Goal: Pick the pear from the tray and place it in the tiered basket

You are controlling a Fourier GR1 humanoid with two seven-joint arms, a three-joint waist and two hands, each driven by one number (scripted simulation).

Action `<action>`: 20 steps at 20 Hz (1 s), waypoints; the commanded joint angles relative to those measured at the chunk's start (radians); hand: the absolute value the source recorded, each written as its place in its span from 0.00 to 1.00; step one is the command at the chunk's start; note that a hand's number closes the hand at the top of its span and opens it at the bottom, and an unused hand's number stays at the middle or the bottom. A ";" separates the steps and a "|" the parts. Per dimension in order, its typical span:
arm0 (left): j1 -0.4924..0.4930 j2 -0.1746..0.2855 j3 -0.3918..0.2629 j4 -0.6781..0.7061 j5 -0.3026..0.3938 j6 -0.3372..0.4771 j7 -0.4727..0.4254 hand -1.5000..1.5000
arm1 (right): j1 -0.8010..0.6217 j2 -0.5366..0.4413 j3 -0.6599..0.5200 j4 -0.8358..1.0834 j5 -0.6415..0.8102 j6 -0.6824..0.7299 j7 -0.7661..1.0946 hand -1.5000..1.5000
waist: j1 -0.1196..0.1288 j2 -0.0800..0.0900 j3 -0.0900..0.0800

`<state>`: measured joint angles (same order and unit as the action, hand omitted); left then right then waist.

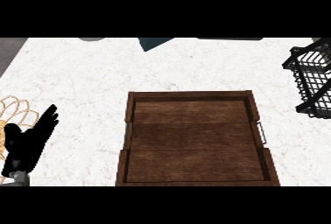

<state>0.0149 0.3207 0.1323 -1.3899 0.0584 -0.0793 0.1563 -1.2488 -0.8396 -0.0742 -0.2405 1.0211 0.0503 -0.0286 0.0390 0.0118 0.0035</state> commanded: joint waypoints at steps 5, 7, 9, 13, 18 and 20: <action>0.011 -0.005 0.017 0.025 -0.002 0.007 -0.005 0.50 | -0.068 -0.091 -0.169 -0.024 -0.144 -0.059 0.019 0.00 | -0.018 -0.004 -0.003; 0.001 0.014 0.030 0.023 0.015 -0.018 -0.006 0.50 | -0.128 -0.152 -0.202 -0.008 -0.171 0.018 0.070 0.00 | -0.017 -0.005 -0.003; -0.012 0.005 0.016 -0.006 0.003 0.003 0.032 0.50 | -0.097 -0.188 -0.253 0.025 -0.210 0.003 0.096 0.00 | -0.018 -0.002 -0.001; 0.041 -0.002 0.025 -0.021 0.011 -0.005 0.004 0.50 | -0.060 -0.284 -0.370 0.065 -0.326 0.086 0.081 0.00 | -0.030 -0.010 -0.001; 0.074 -0.005 0.035 0.000 -0.005 0.007 -0.027 0.50 | -0.012 -0.415 -0.526 0.105 -0.484 0.199 0.000 0.00 | -0.045 -0.012 -0.001; 0.070 -0.022 0.026 -0.037 -0.003 0.018 -0.012 0.50 | 0.054 -0.455 -0.585 0.136 -0.543 0.244 -0.052 0.00 | -0.056 -0.016 0.000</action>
<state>0.0595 0.3155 0.1592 -1.4051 0.0579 -0.0744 0.1452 -1.2605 -1.2080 -0.5559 -0.1451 0.5811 0.2143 -0.0185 -0.0053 -0.0012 0.0043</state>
